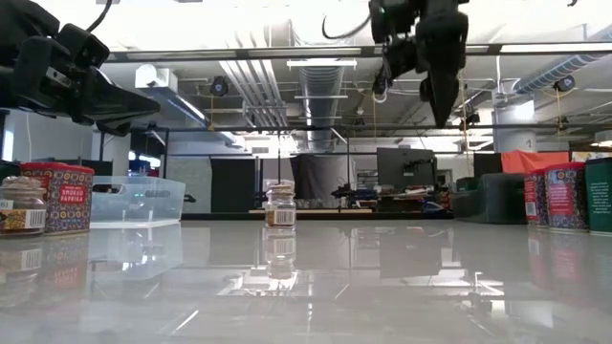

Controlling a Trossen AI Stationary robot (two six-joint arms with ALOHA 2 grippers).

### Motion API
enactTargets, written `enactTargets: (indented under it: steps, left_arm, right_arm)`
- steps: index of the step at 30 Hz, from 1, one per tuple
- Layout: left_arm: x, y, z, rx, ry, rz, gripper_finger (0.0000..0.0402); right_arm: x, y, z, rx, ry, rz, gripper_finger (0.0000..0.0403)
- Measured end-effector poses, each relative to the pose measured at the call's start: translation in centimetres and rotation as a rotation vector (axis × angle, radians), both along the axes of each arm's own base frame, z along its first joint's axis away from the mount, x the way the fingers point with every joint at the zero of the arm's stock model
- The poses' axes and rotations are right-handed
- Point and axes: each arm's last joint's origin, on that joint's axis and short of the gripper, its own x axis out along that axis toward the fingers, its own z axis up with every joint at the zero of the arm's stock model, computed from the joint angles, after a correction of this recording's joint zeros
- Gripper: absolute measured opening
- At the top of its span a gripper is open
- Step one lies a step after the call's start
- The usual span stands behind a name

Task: Sort spices by type
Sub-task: Put the black seasoning can into the black bin

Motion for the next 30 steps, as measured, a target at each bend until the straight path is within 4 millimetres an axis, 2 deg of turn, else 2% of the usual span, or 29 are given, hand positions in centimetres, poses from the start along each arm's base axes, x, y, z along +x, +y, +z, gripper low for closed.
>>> enactTargets:
  steps: [3,7,14,21,25,30]
  left_arm:
    - [0.0,0.0,0.0,0.0,0.0,0.0,0.0]
    - [0.0,0.0,0.0,0.0,0.0,0.0,0.0]
    - [0.0,0.0,0.0,0.0,0.0,0.0,0.0]
    - [0.0,0.0,0.0,0.0,0.0,0.0,0.0]
    - [0.0,0.0,0.0,0.0,0.0,0.0,0.0]
    - [0.0,0.0,0.0,0.0,0.0,0.0,0.0]
  right_arm:
    - [0.2,3.0,-0.3,0.029,0.078,-0.057,0.0357]
    - [-0.6,6.6,-1.3,0.044,0.224,-0.125,0.0357]
    - [-3.2,10.6,-2.4,0.027,0.35,-0.324,0.0357]
    - [-6.2,11.9,-2.3,0.007,0.39,-0.589,0.0357]
    - [-7.9,11.7,-2.5,0.007,0.4,-0.702,0.0357]
    - [-10.3,11.2,-3.7,-0.03,0.431,-0.883,0.0357]
